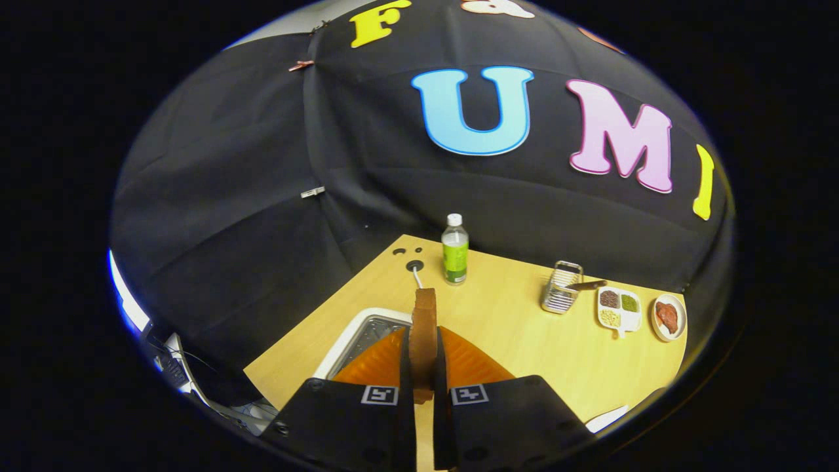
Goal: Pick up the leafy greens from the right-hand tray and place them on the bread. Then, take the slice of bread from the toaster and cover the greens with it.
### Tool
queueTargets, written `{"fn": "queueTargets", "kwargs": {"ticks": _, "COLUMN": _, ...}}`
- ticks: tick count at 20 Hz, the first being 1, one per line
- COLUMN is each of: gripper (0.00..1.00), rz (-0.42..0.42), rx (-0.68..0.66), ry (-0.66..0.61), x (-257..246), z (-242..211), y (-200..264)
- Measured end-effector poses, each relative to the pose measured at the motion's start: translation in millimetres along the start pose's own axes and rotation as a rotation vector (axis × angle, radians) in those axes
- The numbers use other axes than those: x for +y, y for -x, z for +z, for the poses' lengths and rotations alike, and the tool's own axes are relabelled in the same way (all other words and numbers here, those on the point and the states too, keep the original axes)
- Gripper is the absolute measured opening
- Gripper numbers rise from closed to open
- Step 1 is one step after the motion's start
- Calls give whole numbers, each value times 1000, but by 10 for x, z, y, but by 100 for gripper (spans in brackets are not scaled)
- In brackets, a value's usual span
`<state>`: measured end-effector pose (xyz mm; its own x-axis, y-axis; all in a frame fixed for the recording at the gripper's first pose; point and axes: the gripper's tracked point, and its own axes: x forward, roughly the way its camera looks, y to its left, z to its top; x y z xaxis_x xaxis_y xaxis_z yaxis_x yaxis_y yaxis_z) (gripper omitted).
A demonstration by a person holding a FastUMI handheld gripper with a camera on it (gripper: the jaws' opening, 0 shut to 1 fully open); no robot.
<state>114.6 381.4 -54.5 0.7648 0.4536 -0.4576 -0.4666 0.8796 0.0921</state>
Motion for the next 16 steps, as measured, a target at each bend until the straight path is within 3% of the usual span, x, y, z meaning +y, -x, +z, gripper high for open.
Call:
{"fn": "queueTargets", "kwargs": {"ticks": 6, "gripper": 15, "rz": -17, "rx": 57, "ry": -127, "x": -600, "z": -502, "y": 154}}
{"fn": "queueTargets", "kwargs": {"ticks": 16, "gripper": 14, "rz": 4, "rx": 209, "ry": -341, "x": -824, "z": -1612, "y": 218}}
